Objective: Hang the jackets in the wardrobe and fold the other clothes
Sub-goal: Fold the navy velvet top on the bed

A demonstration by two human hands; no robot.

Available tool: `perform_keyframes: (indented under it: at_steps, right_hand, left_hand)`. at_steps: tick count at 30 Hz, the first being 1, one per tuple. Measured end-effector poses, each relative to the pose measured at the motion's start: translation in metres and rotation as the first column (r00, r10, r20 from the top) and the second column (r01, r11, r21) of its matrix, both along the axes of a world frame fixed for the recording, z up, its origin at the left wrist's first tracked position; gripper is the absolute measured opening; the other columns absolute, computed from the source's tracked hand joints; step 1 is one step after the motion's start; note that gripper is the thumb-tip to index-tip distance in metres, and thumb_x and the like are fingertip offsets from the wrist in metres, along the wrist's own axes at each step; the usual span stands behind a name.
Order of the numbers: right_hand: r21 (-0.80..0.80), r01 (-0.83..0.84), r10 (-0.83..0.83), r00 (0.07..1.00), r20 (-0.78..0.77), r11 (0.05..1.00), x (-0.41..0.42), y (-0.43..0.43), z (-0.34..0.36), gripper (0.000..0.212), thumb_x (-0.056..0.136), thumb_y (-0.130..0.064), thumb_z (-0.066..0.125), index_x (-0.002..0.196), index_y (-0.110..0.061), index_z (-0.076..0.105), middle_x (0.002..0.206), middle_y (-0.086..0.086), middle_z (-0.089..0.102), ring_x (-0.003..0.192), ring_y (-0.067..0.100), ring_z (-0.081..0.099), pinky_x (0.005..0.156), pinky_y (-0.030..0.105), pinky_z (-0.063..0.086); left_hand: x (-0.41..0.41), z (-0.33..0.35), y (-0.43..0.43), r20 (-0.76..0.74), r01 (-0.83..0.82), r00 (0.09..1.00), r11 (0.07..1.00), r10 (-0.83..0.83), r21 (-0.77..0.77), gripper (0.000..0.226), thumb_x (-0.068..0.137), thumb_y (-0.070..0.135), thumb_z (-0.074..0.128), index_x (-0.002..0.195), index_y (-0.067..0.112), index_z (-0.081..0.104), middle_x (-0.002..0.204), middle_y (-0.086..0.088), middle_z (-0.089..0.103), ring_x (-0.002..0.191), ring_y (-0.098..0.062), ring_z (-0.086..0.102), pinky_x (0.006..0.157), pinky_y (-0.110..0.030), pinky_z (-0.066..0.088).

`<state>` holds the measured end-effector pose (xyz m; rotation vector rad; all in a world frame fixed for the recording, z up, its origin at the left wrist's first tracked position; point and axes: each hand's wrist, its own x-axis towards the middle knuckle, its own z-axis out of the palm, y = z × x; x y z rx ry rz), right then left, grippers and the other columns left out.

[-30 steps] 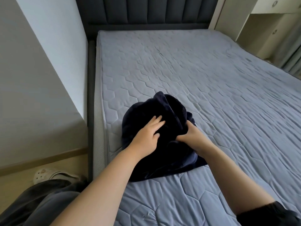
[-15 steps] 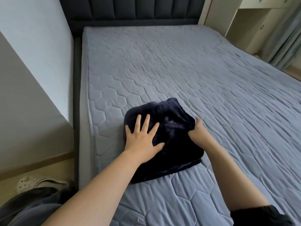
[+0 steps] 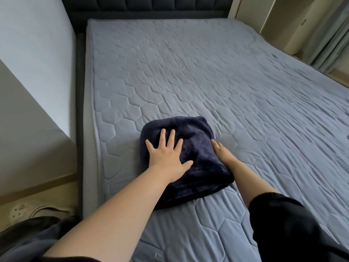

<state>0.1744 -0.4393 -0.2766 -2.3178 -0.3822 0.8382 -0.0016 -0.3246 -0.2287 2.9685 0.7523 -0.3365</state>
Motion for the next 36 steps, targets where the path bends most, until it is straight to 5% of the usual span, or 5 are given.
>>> perform_keyframes:
  at_steps: [13, 16, 23, 29, 36]
  right_hand:
    - [0.286, 0.281, -0.145, 0.897, -0.417, 0.916, -0.008, -0.031, 0.006, 0.063, 0.088, -0.06, 0.044, 0.137, -0.021, 0.041, 0.138, -0.004, 0.041, 0.127, 0.018, 0.044, 0.107, 0.032, 0.031]
    - [0.338, 0.235, 0.017, 0.799, -0.601, 0.911, -0.01, -0.035, 0.015, 0.054, 0.071, -0.051, 0.065, 0.113, -0.016, 0.058, 0.117, 0.0, 0.065, 0.101, 0.017, 0.066, 0.086, 0.027, 0.048]
    - [0.339, 0.227, -0.111, 0.937, -0.33, 0.913, -0.034, -0.019, 0.039, 0.006, 0.078, -0.014, 0.064, 0.082, -0.011, 0.066, 0.074, 0.005, 0.069, 0.06, 0.008, 0.067, 0.05, 0.017, 0.047]
    - [0.375, 0.2, -0.103, 0.959, -0.263, 0.905, -0.069, 0.009, 0.088, 0.018, 0.068, -0.024, 0.067, 0.081, -0.012, 0.066, 0.072, 0.005, 0.068, 0.073, 0.02, 0.065, 0.064, 0.031, 0.048]
    - [0.455, -0.039, 0.079, 0.995, -0.068, 0.89, -0.132, 0.075, 0.161, 0.016, 0.066, -0.019, 0.069, 0.079, -0.015, 0.06, 0.046, -0.006, 0.062, 0.045, 0.01, 0.063, 0.036, 0.017, 0.041]
  left_hand:
    - [0.022, -0.012, -0.03, -0.019, 0.21, 0.978, 0.974, -0.21, 0.086, 0.106, 0.075, 0.084, 0.026, 0.15, 0.019, -0.011, 0.157, -0.01, -0.016, 0.141, -0.032, -0.024, 0.103, -0.068, -0.012]
    - [0.022, -0.008, -0.033, -0.069, 0.218, 0.975, 0.972, -0.213, 0.085, 0.106, 0.076, 0.082, 0.031, 0.15, 0.019, -0.01, 0.157, -0.01, -0.017, 0.14, -0.033, -0.026, 0.102, -0.069, -0.013]
    - [0.004, 0.006, -0.024, -0.07, 0.156, 0.986, 0.987, -0.153, 0.041, 0.105, 0.076, 0.082, 0.034, 0.148, 0.024, -0.015, 0.156, -0.006, -0.022, 0.139, -0.03, -0.029, 0.104, -0.069, -0.008]
    - [-0.031, 0.039, 0.001, 0.019, 0.029, 0.999, 1.0, -0.029, 0.004, 0.101, 0.08, 0.076, 0.037, 0.147, 0.026, -0.02, 0.156, -0.002, -0.021, 0.143, -0.028, -0.02, 0.112, -0.06, 0.004]
    - [-0.098, 0.074, 0.04, 0.15, -0.2, 0.968, 0.98, 0.201, -0.022, 0.102, 0.083, 0.069, 0.043, 0.146, 0.023, -0.023, 0.156, -0.003, -0.022, 0.145, -0.027, -0.01, 0.116, -0.051, 0.007]
